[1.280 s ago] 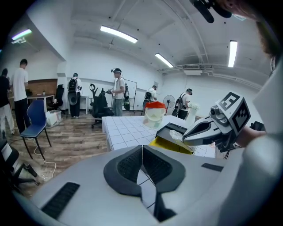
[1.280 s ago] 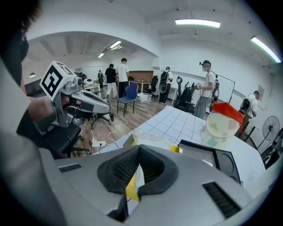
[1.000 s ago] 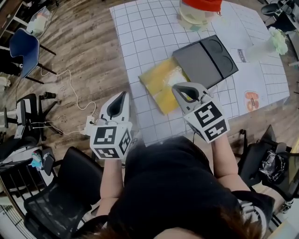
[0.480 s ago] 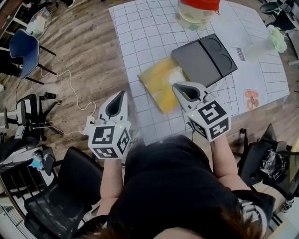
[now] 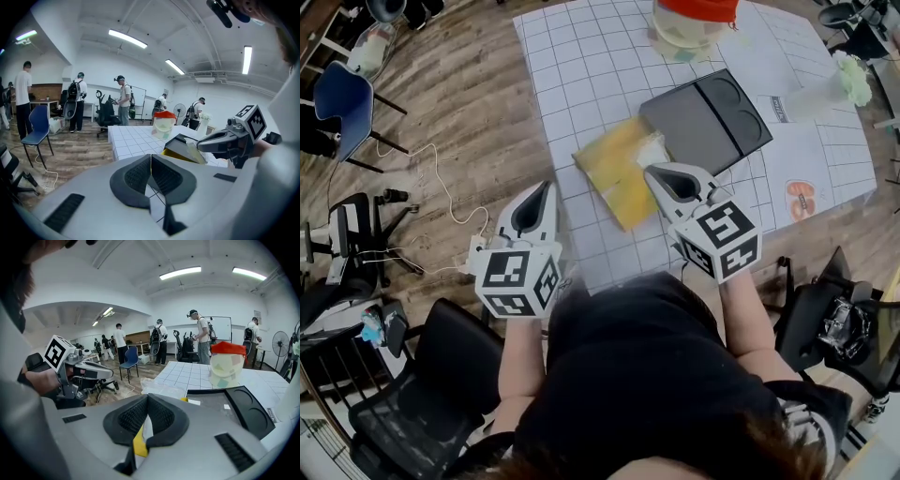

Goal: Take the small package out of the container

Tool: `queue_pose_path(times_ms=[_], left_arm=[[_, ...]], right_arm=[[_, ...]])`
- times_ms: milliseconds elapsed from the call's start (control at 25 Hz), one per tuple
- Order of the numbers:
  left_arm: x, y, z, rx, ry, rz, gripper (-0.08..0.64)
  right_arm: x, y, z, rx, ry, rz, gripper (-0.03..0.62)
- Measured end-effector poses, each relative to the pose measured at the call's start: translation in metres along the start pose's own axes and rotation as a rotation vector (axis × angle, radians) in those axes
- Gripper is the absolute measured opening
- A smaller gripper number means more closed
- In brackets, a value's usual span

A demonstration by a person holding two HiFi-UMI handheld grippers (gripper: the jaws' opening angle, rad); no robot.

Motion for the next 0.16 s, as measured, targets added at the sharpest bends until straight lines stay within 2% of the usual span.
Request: queue_pose_path(times_ms=[160], left_arm=[[0.0006, 0.0033, 0.0007, -0.002, 0.004, 0.009, 0.028]], right_arm=[[0.0007, 0.0033, -0.0021, 0.007, 0.002, 0.001, 0.015]])
Point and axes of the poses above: the fingertips, and each gripper's own axes: y forward along the fingers, z to its left, x out of its top, the point moved 6 cm from there along -y, backward along the fingers, and after that the axes turned 7 degrees about x, right-handed, at the moved point
